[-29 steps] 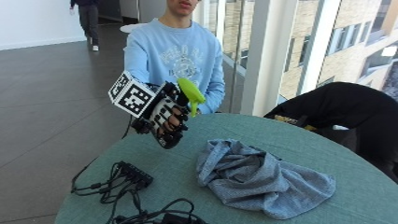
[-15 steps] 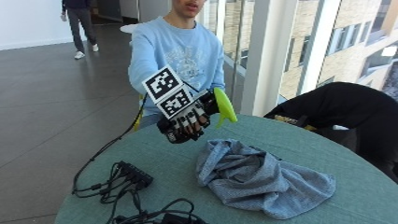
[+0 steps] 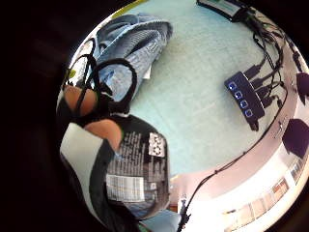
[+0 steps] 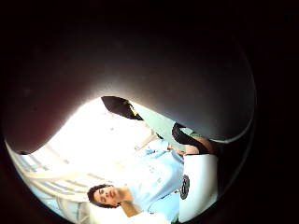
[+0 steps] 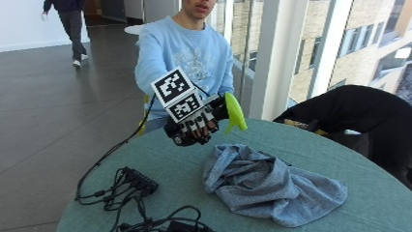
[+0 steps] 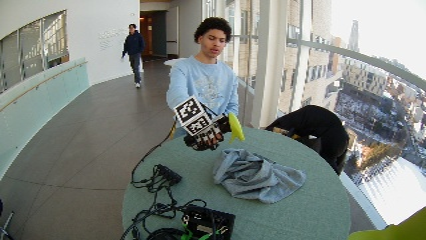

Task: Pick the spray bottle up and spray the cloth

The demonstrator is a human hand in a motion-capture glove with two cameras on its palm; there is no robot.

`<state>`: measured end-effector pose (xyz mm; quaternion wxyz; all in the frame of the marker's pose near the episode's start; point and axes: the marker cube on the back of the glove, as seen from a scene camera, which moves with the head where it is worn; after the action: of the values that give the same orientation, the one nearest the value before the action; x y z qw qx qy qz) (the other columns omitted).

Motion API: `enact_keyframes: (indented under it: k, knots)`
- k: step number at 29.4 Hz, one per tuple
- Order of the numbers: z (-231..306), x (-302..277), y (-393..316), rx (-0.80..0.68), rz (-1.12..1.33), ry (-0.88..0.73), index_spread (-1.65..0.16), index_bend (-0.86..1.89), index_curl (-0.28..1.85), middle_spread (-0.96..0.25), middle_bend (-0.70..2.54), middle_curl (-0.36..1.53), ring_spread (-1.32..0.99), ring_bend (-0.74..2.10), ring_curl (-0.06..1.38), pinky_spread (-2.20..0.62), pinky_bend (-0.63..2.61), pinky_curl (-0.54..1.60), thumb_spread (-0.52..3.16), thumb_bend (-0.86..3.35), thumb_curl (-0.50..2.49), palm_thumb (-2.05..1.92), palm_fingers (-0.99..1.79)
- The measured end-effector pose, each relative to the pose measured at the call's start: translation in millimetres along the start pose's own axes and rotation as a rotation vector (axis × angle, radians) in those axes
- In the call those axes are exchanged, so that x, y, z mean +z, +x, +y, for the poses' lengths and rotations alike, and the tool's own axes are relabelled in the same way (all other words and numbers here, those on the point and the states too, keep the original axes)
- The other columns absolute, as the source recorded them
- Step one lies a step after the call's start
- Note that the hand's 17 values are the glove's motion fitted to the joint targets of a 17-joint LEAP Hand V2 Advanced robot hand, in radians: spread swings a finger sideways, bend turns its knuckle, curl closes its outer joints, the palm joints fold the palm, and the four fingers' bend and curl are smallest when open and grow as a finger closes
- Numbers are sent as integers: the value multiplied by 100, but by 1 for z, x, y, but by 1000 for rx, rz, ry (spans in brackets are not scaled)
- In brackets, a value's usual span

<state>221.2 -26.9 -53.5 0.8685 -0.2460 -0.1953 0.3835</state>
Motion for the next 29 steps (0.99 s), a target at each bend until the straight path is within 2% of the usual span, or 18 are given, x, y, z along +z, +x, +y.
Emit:
enact_keyframes:
  k: [29]
  knots:
    - [8,-5,-11,-7,10,-12,-22,14,38,-10,29,46,-5,45,38,13,28,38,66,-3,65,98,114]
